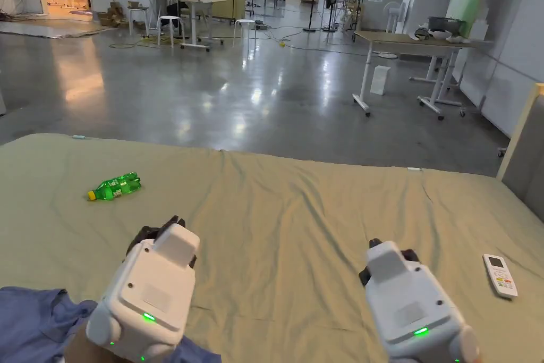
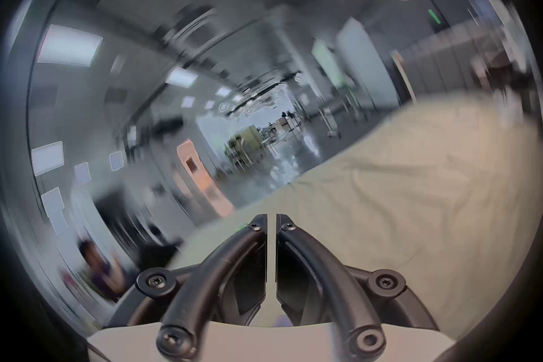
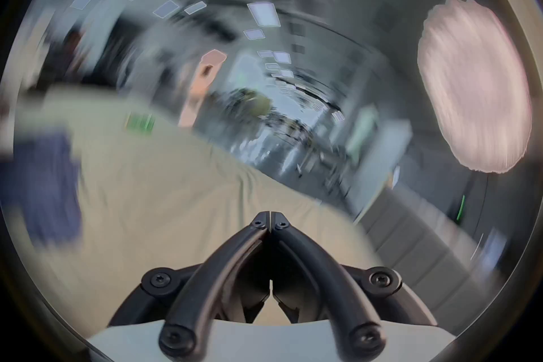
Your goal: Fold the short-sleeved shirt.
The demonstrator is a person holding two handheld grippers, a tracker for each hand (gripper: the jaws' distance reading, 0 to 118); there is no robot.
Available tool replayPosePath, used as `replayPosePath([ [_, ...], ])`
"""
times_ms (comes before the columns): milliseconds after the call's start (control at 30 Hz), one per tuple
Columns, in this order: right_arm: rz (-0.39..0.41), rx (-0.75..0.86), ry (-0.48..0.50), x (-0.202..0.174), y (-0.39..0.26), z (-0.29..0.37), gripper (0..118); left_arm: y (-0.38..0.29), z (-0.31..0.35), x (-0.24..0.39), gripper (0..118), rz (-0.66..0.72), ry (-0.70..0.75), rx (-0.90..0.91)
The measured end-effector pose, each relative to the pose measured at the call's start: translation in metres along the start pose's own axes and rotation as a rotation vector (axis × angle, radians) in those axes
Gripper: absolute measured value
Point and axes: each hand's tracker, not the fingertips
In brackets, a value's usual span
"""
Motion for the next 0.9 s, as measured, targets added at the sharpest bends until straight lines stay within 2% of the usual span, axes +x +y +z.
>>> replayPosePath([
  [33, 0.193, 0.014, -0.054, -0.012, 0.001, -0.001, 0, -0.002, 0.001, 0.005, 6, -0.095, 0.018, 0.011],
  [67, 0.339, 0.035, -0.069, -0.020, 0.002, 0.002, 0, -0.005, 0.002, 0.008, 6, -0.165, 0.019, 0.019],
  [133, 0.307, 0.005, -0.041, -0.018, -0.004, 0.000, 0, -0.007, 0.009, 0.011, 5, -0.263, 0.017, 0.023],
  [200, 0.311, -0.028, -0.074, -0.017, -0.009, 0.000, 0, -0.010, 0.010, 0.012, 5, -0.331, 0.000, 0.016],
  [267, 0.263, -0.048, -0.091, -0.014, -0.010, 0.002, 0, -0.021, 0.006, 0.014, 5, -0.285, -0.020, 0.016],
  [333, 0.084, -0.066, -0.118, -0.005, -0.012, 0.003, 0, -0.021, 0.003, 0.008, 5, -0.101, -0.038, -0.016],
  [367, -0.003, -0.068, -0.134, -0.001, -0.012, 0.005, 0, -0.020, 0.001, 0.002, 5, 0.033, -0.049, -0.046],
  [533, -0.539, -0.043, -0.138, 0.019, -0.016, 0.013, 0, -0.030, -0.007, -0.027, 5, 0.733, -0.104, -0.108],
  [567, -0.683, -0.035, -0.135, 0.024, -0.020, 0.014, 0, -0.034, -0.007, -0.032, 5, 0.872, -0.104, -0.104],
  [600, -0.834, -0.095, -0.128, 0.022, -0.025, 0.016, 0, -0.037, -0.007, -0.034, 5, 0.943, -0.093, -0.099],
  [700, -0.940, -0.051, -0.187, 0.024, -0.026, 0.021, 0, -0.037, -0.003, -0.034, 5, 1.000, -0.058, -0.084],
  [900, -0.963, -0.058, -0.208, 0.023, -0.023, 0.025, 0, -0.034, 0.003, -0.045, 5, 0.966, -0.074, -0.088],
])
